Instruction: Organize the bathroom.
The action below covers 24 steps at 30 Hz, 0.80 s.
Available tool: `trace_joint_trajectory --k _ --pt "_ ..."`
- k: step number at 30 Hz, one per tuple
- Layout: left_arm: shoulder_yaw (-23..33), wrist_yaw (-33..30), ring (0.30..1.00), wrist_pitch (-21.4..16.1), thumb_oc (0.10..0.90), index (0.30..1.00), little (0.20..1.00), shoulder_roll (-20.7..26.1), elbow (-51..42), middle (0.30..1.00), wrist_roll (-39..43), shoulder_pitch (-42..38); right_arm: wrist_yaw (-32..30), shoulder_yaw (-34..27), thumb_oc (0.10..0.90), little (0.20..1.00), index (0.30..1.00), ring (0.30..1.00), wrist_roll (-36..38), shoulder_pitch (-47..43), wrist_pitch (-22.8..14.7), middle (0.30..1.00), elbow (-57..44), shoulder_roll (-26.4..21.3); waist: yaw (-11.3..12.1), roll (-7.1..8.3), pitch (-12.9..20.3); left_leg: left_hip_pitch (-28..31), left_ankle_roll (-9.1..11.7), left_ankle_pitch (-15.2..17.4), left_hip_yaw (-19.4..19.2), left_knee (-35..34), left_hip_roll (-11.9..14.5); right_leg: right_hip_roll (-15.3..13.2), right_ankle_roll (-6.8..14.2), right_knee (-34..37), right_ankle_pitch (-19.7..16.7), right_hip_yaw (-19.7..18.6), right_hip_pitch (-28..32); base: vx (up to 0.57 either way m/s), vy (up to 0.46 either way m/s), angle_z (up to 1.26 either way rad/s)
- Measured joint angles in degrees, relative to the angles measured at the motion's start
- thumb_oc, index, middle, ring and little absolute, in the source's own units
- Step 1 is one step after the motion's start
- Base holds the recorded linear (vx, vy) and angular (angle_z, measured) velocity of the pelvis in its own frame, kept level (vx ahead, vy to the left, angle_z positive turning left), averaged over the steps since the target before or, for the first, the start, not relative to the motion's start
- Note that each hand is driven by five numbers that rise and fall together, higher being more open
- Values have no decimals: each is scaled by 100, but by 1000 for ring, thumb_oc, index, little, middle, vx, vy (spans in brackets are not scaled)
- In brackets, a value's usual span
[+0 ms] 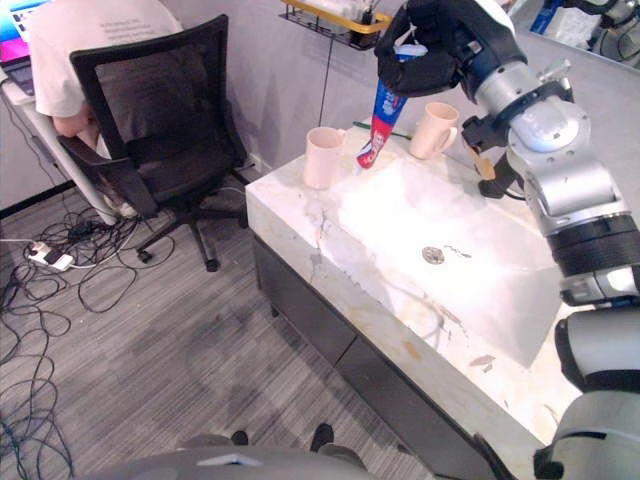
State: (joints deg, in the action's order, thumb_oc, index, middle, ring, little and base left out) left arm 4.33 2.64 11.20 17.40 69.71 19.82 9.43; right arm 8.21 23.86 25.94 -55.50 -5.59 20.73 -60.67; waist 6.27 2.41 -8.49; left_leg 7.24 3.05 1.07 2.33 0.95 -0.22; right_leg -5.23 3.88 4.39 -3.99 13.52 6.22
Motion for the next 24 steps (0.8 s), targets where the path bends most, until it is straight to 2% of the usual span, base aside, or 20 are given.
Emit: trace_joint_trajectory --k 1,2,3,4,5,6,8,9,10,11,13,15,18,24 --pt "-4 7 900 -35 800 900 900 -10 30 900 -9 -44 -9 7 400 300 300 300 7 -82 -33 300 157 -19 -9 58 -38 -399 70 39 57 658 -82 -67 -68 -55 61 -121 -19 81 145 47" --pt "-4 24 900 -74 800 900 900 -12 62 900 -9 -58 -10 54 400 300 300 300 6 -151 -30 300 286 -30 31 89 -63 -617 139 41 58 1023 -111 -134 -100 -116 74 -125 -50 84 164 58" --pt "-26 54 900 -69 800 900 900 4 141 900 -103 -137 -26 52 400 300 300 300 -7 -153 -13 300 337 -37 7 147 -98 -695 401 261 -209 1122 4 -231 -186 -111 -15 39 -24 58 133 44" --pt "-140 43 900 17 800 900 900 23 194 900 -247 -161 -36 66 400 300 300 300 -13 -154 22 300 360 -33 -63 160 -123 -794 190 413 -449 1319 247 -221 -160 -99 65 171 31 13 87 49" --pt "-350 25 900 72 800 900 900 36 194 900 -249 -92 -58 106 400 300 300 300 -13 -168 21 300 372 -42 -155 145 -115 -762 209 431 -510 1251 480 -223 -106 -166 146 205 -18 12 119 45" --pt "-410 55 900 159 800 900 900 31 200 900 -246 -38 -89 106 400 300 300 300 -10 -216 15 300 401 -70 -226 114 -107 -633 220 434 -715 1029 755 -275 -77 -251 169 202 -105 11 94 14" --pt "-411 44 900 163 800 900 900 16 185 900 -243 10 -103 102 400 300 300 300 -7 -280 14 300 444 -134 -344 -54 -54 -402 218 373 -745 592 911 -259 13 -337 147 209 -182 -4 70 12" --pt "-408 36 900 158 800 900 900 -24 179 900 -240 15 -103 101 400 300 300 300 -5 -289 12 300 436 -294 -408 -244 -33 -241 242 177 -765 263 976 -208 83 -393 131 240 -243 -2 70 9" --pt "-393 20 900 139 800 900 900 -2 172 900 -233 5 -130 113 400 300 300 300 3 -291 4 300 492 -303 -409 -192 -79 -126 330 -21 -862 38 898 -317 148 -470 110 166 -304 2 48 -4" --pt "-392 10 900 134 800 900 900 41 161 900 -217 -3 -125 175 400 300 300 300 1 -317 11 300 493 -329 -420 -115 -97 -68 266 -125 -931 -149 721 -450 239 -460 52 123 -338 2 38 -13" --pt "-378 8 900 28 800 900 900 121 103 900 -216 -18 -121 192 400 300 300 300 1 -330 8 300 487 -331 -486 -28 -90 -57 136 -189 -947 -254 456 -692 376 -353 -60 73 -329 2 37 2" --pt "-339 17 900 -34 800 900 900 234 35 900 -216 -32 -119 194 400 300 300 300 5 -330 1 300 493 -331 -474 -13 -82 -39 80 -187 -925 -268 320 -801 446 -308 -110 46 -296 -4 50 11" --pt "-344 71 900 -84 800 900 900 306 39 900 -233 -42 -98 197 400 300 300 300 8 -330 -48 300 610 -331 -431 -21 -85 -34 71 -182 -876 -276 313 -803 467 -260 -122 78 -238 -3 56 11" --pt "-356 167 900 -81 800 900 900 69 125 900 -243 -36 -99 200 400 300 300 300 -3 -324 -47 300 671 -331 -419 -78 -120 33 88 -170 -841 -312 360 -731 470 -127 -124 187 -61 32 38 6"
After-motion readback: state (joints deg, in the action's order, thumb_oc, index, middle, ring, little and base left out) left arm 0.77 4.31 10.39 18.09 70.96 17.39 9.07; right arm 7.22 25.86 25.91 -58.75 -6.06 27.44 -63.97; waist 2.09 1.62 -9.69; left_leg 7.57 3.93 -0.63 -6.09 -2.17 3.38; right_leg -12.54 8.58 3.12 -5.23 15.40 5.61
